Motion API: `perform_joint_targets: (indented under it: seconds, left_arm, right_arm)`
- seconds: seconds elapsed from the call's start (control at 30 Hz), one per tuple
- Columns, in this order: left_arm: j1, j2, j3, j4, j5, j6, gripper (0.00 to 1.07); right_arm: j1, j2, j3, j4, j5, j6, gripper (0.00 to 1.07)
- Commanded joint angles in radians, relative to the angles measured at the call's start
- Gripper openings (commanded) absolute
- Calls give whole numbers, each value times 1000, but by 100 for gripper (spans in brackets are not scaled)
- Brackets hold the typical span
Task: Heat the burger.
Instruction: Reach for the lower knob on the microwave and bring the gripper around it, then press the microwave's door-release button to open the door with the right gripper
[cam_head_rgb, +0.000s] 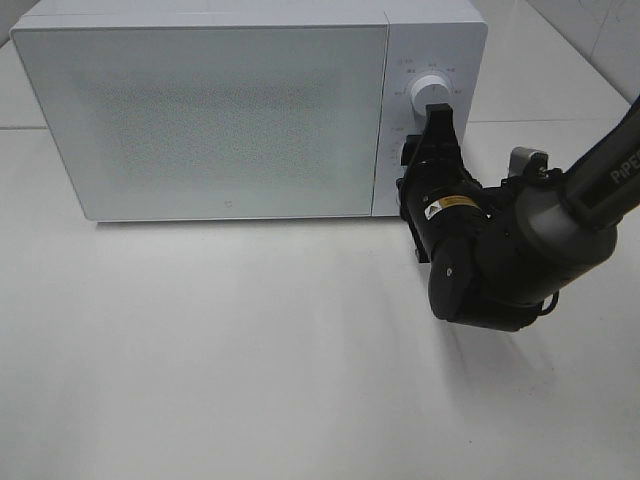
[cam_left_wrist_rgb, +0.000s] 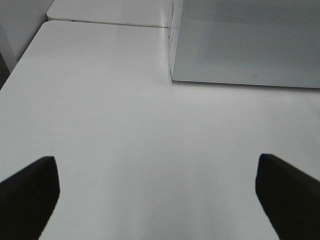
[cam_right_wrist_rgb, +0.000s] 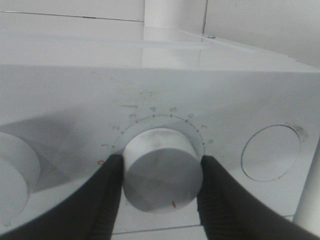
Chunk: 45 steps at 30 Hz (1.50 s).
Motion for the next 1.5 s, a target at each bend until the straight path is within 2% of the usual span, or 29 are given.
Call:
perform_joint_targets:
  seconds: [0.03,0.17,0.23,0.4,0.73,1.07,1.23,1.33,1.4,1.47,1.5]
  left_arm:
    - [4,-15,3,-2,2,-2,100]
    - [4,-15,3,-2,2,-1,100]
    - [4,-15,3,-2,2,-1,100]
    - [4,-15,3,-2,2,-1,100]
    - [4,-15,3,-2,2,-1,100]
    - [4,-15,3,-2,2,-1,100]
    - [4,-15,3,-2,2,-1,100]
    - [4,-15,3,-2,2,-1,100]
    - [4,-15,3,-2,2,-1,100]
    - [4,-15,3,-2,2,-1,100]
    - [4,-15,3,-2,2,-1,100]
  right_arm:
    - [2,-34,-50,-78,-36,-66,46]
    - [2,-48,-37,-50,-36,-79,54]
    - [2,-68,6,-5,-39,-101,68]
    - [3,-76,36,-21,-35,-99,76]
    - [4,-140,124,-107,48,-114,76]
    - [4,-255,230,-176,180,-280,76]
    - [1,-390,253,-237,435,-582,76]
    - [1,-408,253,-238,483,-640,76]
    - [1,-488,253,-243,654,-858,76]
    - [1,-509,253,-245,686,-898,76]
    - [1,-544,252,-258,762,-979,76]
